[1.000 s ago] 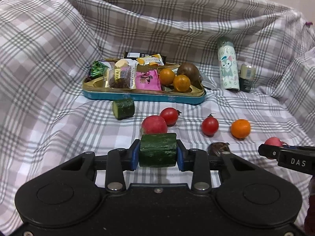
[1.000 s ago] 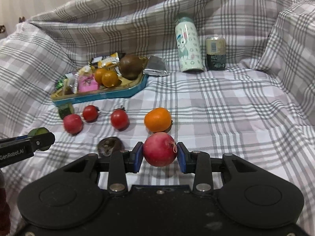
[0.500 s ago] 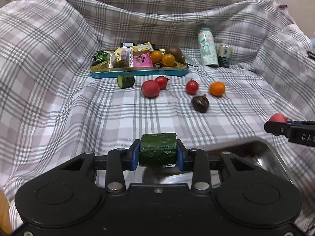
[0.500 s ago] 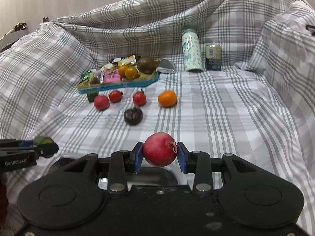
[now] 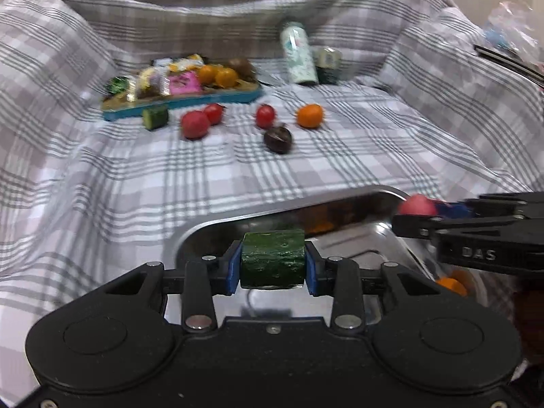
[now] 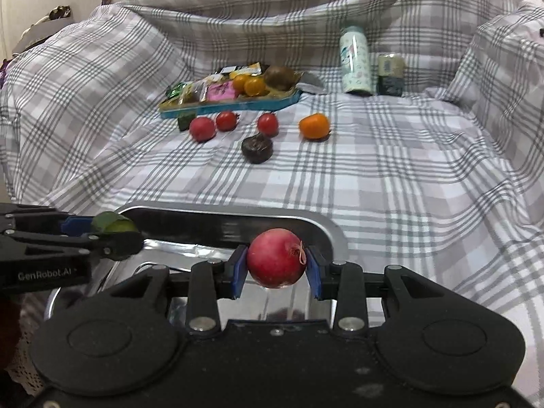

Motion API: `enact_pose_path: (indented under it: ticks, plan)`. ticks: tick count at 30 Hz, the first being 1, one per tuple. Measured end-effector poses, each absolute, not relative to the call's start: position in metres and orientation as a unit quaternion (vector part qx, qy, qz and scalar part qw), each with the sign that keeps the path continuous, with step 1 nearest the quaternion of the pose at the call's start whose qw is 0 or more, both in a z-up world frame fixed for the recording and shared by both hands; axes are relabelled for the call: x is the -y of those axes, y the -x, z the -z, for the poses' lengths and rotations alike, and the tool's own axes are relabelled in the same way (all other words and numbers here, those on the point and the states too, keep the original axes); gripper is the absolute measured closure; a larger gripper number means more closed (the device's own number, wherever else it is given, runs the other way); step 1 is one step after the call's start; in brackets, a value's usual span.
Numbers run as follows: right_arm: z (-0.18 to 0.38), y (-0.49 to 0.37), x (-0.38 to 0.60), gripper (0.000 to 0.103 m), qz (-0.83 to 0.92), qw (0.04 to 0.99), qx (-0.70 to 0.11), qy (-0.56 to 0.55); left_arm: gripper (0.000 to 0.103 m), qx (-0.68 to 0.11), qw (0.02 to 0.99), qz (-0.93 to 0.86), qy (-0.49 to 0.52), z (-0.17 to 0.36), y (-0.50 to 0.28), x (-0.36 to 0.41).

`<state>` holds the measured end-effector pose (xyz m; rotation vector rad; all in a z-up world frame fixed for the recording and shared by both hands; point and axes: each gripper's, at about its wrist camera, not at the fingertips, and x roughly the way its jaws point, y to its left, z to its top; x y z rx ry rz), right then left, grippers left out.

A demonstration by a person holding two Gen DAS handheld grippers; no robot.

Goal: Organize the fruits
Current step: 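Carry the radish and cucumber over the steel tray and release both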

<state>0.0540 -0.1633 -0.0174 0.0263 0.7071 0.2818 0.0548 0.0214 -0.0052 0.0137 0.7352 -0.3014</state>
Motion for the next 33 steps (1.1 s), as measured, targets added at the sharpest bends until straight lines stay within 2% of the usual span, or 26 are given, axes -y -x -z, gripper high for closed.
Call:
enact_pose_path:
  ticks: [3,33]
  plan:
    - [0.0183,-0.0531,0.1622,0.065,-0.144,0.926,-0.348,-0.009,0.058,-0.373,0.913,0.165,-0.007,0.0086,-0.0552,-0.0173]
    - [0.0196,-0.054,0.1626,0.064,-0.141,0.927,-0.348,-0.015,0.058,-0.345,0.928,0.14,-0.029,0.0066,-0.05,-0.0121]
